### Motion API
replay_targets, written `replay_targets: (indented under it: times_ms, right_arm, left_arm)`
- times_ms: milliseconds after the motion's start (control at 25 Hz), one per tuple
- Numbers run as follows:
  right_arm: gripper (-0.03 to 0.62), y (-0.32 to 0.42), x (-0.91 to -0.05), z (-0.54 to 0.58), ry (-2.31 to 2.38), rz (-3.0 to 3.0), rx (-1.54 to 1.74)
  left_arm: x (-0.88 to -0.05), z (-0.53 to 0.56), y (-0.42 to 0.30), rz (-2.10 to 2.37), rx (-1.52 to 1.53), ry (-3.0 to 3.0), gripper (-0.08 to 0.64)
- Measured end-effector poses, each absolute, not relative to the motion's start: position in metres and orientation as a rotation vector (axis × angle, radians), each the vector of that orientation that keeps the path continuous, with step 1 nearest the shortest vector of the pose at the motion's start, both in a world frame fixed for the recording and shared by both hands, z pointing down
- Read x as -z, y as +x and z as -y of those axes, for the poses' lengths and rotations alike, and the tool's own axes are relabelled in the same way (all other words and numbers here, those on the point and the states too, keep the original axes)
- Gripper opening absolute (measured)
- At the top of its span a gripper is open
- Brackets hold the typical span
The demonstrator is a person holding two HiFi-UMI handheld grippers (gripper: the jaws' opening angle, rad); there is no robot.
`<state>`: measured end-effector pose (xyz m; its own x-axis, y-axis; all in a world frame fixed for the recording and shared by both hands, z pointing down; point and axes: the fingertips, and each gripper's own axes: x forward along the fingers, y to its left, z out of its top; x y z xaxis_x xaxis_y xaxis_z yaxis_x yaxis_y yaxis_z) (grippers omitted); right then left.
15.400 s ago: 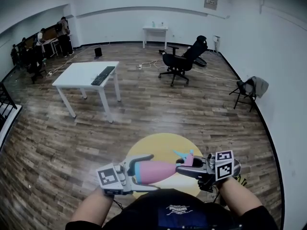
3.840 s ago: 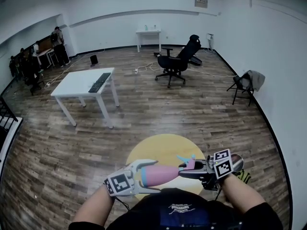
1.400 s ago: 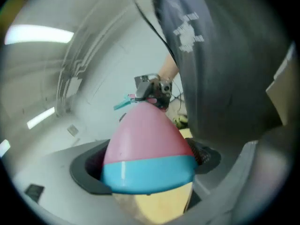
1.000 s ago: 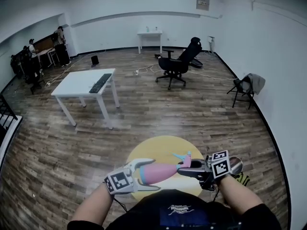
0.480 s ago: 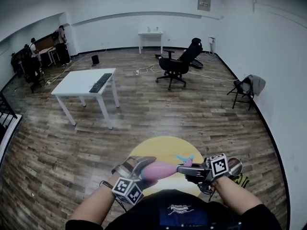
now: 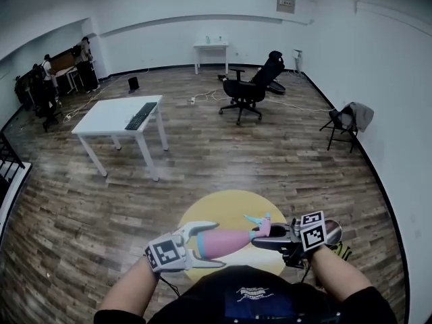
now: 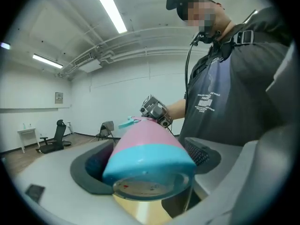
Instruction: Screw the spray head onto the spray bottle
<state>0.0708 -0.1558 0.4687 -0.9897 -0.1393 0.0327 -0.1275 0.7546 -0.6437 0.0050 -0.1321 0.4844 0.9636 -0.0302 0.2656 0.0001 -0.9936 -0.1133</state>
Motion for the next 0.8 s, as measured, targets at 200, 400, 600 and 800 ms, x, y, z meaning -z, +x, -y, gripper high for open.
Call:
replay_targets:
  times_ms: [200,400,600,800]
  right_arm:
    - [0.141,0.076,-0.471,0.159,-0.231,-2.897,1.128]
    - [0.137,0.072,-0.484,0.158,-0.119,-2.633,1.435]
    - [0.15,0.074,-0.482,0.165,-0.166,-2.595,1.387]
    - [0.262,0.078,-0.478,0.154,-0.297,-3.006,0.981]
  left_arm:
    - [-0.5,0.135,0.012,-0.107,0.655,-2.724,0.506]
    - [-0.516,0.16,0.003,-0.319,0.921,-1.882,0.506]
    - [-0.518,0.163,0.005,-0.339,0.862,-2.08,0.504]
    - [-0.499,0.126,0.01,-0.016,0.539,-2.895,0.504]
